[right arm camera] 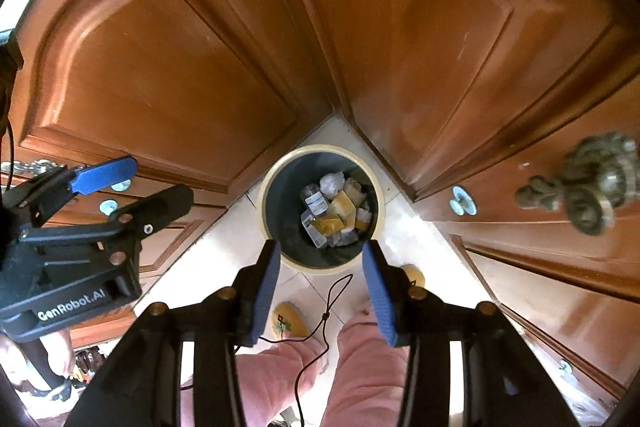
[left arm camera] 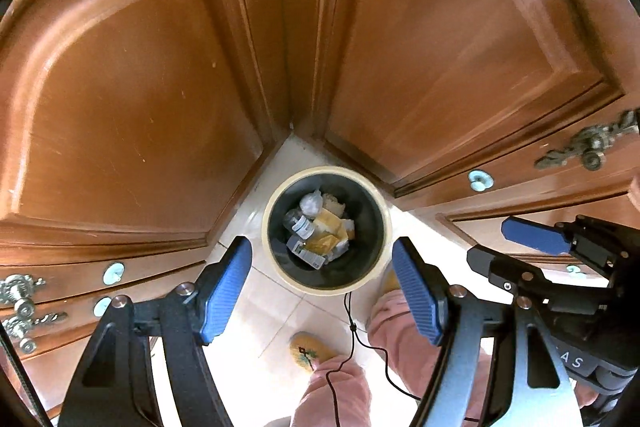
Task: Collect trash
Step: 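Raise both tools back toward the pink carton and green packet, then grasp the pink juice carton with the left tool while the right tool grasps the green packet, then carry the pink carton and green packet with both tools down over the bin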
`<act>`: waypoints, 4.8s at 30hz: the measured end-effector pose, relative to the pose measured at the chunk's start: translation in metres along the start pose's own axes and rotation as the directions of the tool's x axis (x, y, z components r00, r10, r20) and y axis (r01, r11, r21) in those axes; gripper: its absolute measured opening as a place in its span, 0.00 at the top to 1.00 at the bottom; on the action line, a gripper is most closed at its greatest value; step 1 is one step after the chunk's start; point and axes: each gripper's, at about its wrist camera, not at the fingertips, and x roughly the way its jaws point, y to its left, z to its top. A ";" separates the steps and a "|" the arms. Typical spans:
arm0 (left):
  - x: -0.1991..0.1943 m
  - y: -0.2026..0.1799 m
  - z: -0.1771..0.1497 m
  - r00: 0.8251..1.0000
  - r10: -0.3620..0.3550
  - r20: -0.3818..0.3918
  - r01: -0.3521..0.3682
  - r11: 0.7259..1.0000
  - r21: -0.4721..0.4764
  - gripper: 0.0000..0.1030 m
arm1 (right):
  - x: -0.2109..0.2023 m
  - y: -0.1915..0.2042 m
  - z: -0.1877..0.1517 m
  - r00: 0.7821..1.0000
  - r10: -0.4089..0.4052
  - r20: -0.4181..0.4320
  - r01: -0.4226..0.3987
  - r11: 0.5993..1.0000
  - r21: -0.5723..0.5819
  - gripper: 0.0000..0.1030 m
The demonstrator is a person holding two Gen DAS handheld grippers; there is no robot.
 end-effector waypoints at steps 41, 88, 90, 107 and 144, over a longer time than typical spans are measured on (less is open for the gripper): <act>-0.412 -0.090 0.105 0.837 -0.157 0.525 -0.175 0.831 0.527 0.05 | -0.439 -0.002 0.004 0.833 -0.138 0.535 0.058 0.985 0.164 0.58; -0.078 -0.330 0.532 0.900 0.264 0.346 -0.431 0.438 0.789 0.04 | -0.256 -0.387 0.379 0.885 0.158 0.438 -0.339 0.864 0.373 0.58; -0.071 -0.329 0.535 0.909 0.273 0.315 -0.409 0.446 0.796 0.04 | -0.251 -0.388 0.380 0.882 0.172 0.439 -0.355 0.856 0.377 0.58; -0.073 -0.270 0.532 0.981 0.193 0.011 -0.165 0.804 0.572 0.66 | -0.232 -0.401 0.373 0.855 0.261 0.449 -0.484 0.711 0.509 0.58; -0.167 -0.208 0.412 0.998 -0.056 0.030 0.039 0.915 0.401 0.66 | -0.277 -0.300 0.281 0.895 0.090 0.437 -0.335 0.783 0.524 0.96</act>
